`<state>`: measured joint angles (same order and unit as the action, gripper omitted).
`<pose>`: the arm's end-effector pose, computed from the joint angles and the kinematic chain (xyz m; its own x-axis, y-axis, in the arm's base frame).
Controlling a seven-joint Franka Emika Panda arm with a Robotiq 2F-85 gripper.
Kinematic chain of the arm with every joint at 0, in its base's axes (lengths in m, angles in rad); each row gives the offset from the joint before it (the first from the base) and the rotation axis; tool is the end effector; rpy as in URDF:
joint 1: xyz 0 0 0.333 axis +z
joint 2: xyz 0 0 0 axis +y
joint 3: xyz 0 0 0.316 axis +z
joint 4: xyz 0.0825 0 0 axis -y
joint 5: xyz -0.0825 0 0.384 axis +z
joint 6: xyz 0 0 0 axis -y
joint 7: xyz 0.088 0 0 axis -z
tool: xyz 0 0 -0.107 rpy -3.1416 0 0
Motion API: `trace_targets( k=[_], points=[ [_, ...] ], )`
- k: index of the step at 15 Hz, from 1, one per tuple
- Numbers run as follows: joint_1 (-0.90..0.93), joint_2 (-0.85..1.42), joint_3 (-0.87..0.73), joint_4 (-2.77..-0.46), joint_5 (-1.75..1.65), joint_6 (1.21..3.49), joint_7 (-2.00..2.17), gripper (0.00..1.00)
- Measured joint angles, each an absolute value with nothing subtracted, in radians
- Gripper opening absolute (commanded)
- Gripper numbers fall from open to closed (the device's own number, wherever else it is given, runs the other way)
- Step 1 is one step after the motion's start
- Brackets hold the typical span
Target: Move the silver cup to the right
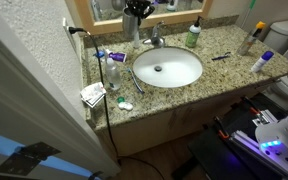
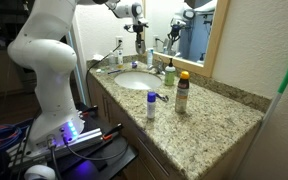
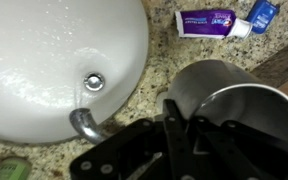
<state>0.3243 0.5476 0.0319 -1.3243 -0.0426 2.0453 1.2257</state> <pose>0.6879 0.2480 0.4347 0.6459 -0.7591 0.0811 -0.7443 -0.6498 -0.1543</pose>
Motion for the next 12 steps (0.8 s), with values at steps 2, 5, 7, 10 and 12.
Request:
trace_targets(
  k=[2, 5, 7, 10, 12],
  points=[
    [0.325, 0.455, 0.025, -1.334, -0.089, 1.945, 1.250, 0.02],
    [0.320, 0.309, -0.007, -1.391, -0.106, 1.912, 1.361, 0.02],
    [0.304, 0.208, -0.029, -1.446, -0.089, 1.914, 1.427, 0.02],
    [0.271, 0.060, -0.065, -1.544, -0.040, 1.923, 1.479, 0.07],
    [0.261, 0.004, -0.073, -1.594, -0.029, 1.926, 1.481, 0.02]
  ],
)
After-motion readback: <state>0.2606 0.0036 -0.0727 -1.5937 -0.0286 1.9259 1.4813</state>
